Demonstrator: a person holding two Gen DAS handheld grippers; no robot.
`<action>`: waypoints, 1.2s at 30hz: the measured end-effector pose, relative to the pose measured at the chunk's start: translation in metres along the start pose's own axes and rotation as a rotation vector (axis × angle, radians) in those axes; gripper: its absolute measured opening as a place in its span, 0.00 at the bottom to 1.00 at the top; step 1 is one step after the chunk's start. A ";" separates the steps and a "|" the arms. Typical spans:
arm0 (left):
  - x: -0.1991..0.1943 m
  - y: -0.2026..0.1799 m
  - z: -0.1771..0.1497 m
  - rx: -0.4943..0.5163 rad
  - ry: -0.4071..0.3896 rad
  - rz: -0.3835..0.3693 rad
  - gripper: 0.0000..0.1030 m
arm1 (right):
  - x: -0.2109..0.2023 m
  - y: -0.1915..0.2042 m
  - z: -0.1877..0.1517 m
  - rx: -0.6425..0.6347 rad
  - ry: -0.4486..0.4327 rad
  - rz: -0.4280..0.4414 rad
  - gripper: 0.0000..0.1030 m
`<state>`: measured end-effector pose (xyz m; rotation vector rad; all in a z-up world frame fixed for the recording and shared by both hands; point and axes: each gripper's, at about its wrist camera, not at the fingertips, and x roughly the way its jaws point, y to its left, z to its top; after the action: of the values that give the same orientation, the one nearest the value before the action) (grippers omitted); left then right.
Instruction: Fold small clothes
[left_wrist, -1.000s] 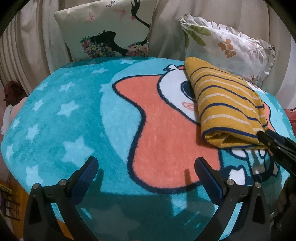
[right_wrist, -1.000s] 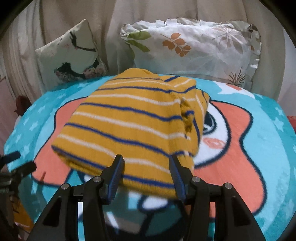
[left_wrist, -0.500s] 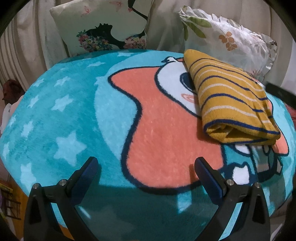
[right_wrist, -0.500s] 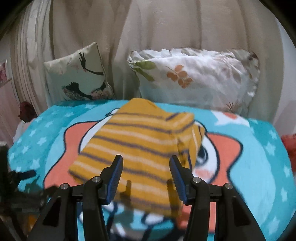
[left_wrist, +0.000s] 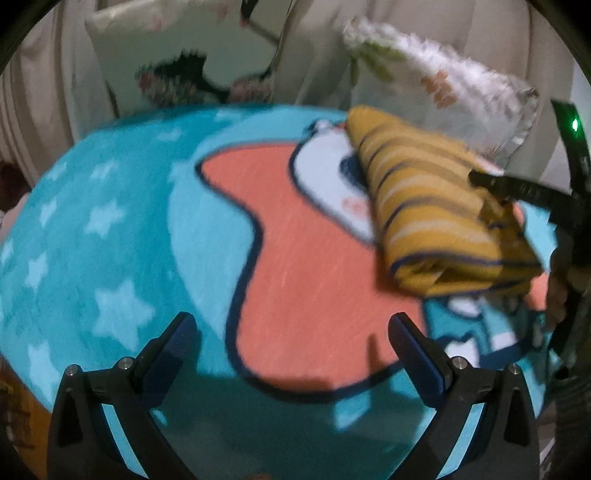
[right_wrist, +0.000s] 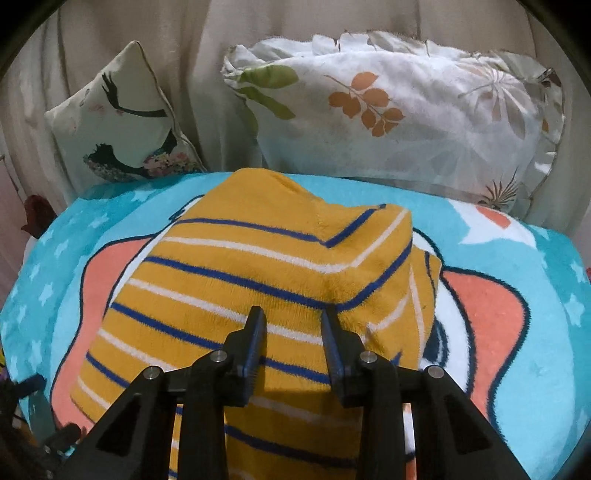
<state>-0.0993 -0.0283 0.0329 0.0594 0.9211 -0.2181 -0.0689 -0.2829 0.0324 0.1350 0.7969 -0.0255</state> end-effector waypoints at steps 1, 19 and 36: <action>-0.005 -0.002 0.005 0.006 -0.020 0.001 1.00 | -0.006 0.000 0.001 0.003 -0.019 0.006 0.33; 0.056 -0.105 0.080 0.195 0.023 -0.007 1.00 | 0.013 -0.043 0.024 0.051 -0.050 -0.100 0.48; 0.089 -0.093 0.063 0.064 0.010 -0.199 1.00 | 0.010 -0.109 -0.004 0.294 -0.092 -0.058 0.51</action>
<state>-0.0180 -0.1422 0.0042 0.0277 0.9307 -0.4320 -0.0731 -0.3899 0.0108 0.3862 0.7012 -0.2027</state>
